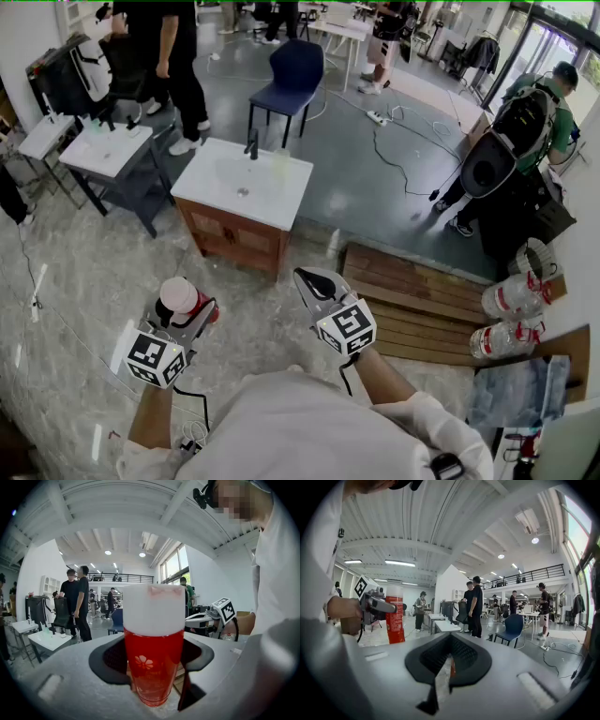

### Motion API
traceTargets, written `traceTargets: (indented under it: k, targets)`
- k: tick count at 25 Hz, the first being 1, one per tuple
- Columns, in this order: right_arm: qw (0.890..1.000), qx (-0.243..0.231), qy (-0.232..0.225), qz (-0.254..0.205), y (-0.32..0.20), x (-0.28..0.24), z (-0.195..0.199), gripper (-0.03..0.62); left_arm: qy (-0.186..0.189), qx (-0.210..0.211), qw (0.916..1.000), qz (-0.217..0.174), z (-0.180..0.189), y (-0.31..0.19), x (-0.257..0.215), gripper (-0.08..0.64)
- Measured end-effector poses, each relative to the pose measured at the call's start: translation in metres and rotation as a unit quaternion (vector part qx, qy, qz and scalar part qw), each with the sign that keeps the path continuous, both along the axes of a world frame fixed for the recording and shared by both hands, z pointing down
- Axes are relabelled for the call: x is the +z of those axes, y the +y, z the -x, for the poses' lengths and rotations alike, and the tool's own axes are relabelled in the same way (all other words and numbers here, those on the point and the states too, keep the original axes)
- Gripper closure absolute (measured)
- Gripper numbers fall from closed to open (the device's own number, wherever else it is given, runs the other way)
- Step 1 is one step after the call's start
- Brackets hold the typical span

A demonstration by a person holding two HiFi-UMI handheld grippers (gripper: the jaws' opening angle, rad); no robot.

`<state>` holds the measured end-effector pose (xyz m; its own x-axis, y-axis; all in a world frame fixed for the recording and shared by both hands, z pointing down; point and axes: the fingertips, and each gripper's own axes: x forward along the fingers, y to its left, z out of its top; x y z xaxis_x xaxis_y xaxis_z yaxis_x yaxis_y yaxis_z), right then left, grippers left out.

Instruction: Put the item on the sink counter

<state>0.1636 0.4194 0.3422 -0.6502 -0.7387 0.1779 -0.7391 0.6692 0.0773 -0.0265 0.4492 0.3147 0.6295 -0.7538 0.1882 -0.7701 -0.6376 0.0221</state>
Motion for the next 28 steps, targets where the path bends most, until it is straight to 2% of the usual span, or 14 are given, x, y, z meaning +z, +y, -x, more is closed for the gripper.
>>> traceTargets:
  k: [12, 16, 28]
  targets:
    - [1.000, -0.002, 0.002, 0.001, 0.006, 0.001, 0.011, 0.589, -0.002, -0.002, 1.0000, 0.006, 0.013, 0.006, 0.003, 0.261]
    - [1.000, 0.001, -0.013, 0.001, 0.006, -0.004, 0.015, 0.588, 0.000, 0.000, 1.0000, 0.005, 0.018, 0.006, 0.000, 0.261]
    - [1.000, 0.013, -0.003, -0.001, 0.000, 0.003, 0.052, 0.588, 0.006, 0.011, 0.9999, 0.007, 0.053, -0.006, 0.008, 0.261]
